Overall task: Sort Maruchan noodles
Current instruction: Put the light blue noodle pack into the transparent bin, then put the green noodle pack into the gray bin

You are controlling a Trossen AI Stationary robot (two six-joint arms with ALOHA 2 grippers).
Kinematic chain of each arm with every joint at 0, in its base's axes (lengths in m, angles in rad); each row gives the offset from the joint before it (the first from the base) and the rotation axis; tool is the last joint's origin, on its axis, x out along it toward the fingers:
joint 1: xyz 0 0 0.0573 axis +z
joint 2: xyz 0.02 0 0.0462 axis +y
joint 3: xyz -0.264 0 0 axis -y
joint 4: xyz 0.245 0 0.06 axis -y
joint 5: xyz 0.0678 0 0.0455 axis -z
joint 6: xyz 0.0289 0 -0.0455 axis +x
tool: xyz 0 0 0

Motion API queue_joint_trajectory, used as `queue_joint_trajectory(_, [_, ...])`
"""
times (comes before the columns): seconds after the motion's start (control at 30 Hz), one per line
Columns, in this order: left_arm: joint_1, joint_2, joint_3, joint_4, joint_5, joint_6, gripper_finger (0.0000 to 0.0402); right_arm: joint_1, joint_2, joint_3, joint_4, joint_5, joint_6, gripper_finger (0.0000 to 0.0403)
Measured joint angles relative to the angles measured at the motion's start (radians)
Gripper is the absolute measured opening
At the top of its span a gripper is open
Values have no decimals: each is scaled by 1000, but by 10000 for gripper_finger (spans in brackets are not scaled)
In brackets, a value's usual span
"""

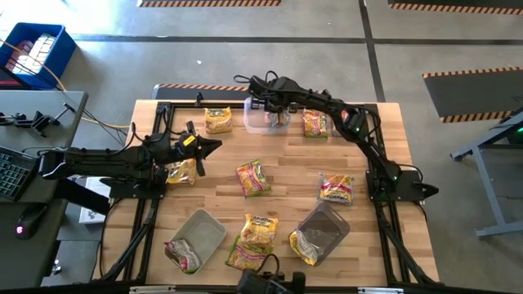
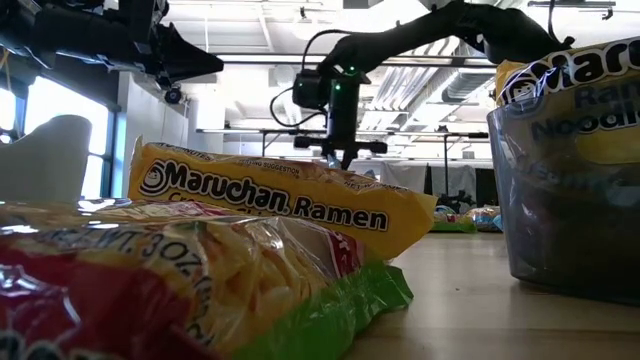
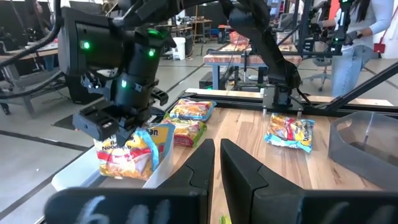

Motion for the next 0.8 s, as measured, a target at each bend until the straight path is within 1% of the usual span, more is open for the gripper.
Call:
queue_joint_trajectory(0.1, [0, 0, 0, 0, 0, 0, 19, -1, 2, 0, -9, -7, 6, 7])
queue_joint_trajectory(0.17, [0, 0, 0, 0, 1, 0, 19, -1, 3, 0, -14, -19, 2, 21])
queue_joint_trajectory(0.3, [0, 0, 0, 0, 2, -1, 19, -1, 3, 0, -15, -54, -21, 72])
queue_joint_trajectory(0.43, [0, 0, 0, 0, 8, -8, 19, -1, 3, 0, -14, -59, -29, 128])
queue_joint_trajectory(0.53, [0, 0, 0, -4, 8, -8, 19, -4, 0, 0, -11, -71, -99, 153])
queue_joint_trajectory(0.67, [0, 0, 0, -7, 8, -8, 19, -15, -33, 0, -27, -85, -168, 158])
queue_joint_trajectory(0.8, [0, 0, 0, -8, 8, -8, 19, -24, -59, 2, -54, -71, -186, 145])
